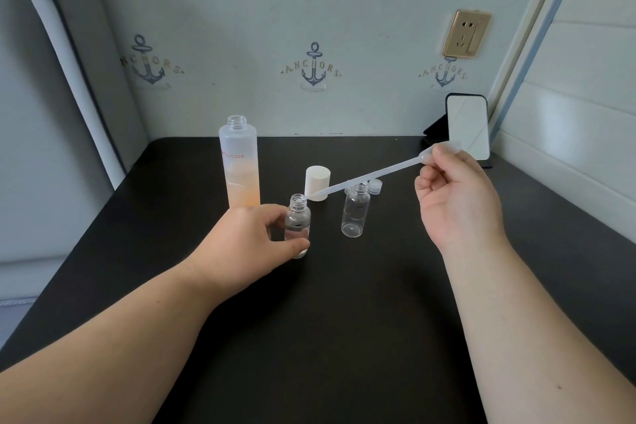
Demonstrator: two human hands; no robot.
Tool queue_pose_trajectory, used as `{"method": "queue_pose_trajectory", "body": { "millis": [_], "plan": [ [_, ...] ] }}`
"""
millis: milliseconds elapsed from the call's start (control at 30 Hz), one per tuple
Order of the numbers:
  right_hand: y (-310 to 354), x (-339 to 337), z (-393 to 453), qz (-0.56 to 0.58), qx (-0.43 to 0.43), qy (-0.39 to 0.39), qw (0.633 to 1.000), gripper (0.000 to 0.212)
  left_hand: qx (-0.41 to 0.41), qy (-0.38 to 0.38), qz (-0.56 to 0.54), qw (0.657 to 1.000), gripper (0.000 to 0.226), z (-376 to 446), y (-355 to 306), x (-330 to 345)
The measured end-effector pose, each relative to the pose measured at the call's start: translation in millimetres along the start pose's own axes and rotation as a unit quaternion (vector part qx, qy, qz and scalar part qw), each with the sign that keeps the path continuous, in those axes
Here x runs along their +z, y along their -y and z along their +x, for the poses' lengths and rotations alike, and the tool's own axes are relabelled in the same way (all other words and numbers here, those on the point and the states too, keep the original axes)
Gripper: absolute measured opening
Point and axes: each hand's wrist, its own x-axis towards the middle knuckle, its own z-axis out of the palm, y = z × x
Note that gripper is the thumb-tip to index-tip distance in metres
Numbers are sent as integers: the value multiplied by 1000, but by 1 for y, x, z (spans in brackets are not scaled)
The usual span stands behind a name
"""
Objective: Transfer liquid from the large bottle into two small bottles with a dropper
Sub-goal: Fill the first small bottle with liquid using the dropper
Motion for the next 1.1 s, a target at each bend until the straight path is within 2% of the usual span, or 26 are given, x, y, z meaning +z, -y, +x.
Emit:
{"method": "queue_pose_trajectory", "body": {
  "millis": [533,833,900,1000,1100],
  "plan": [
    [-1,-1,1,-17,-14,4,1000,31,4,3,2,1000,14,-1,-4,-1],
    [1,-2,0,-1,11,-4,1000,32,11,-8,11,1000,13,-2,-1,-1],
    [1,-2,0,10,15,-12,1000,33,12,-43,-10,999,14,-2,0,-2],
    [1,-3,1,24,21,-20,999,30,9,-189,-105,976,27,-3,1,-7],
    [1,-3,1,28,25,-18,999,27,-15,-328,-134,935,10,-1,2,-11]
  ]
}}
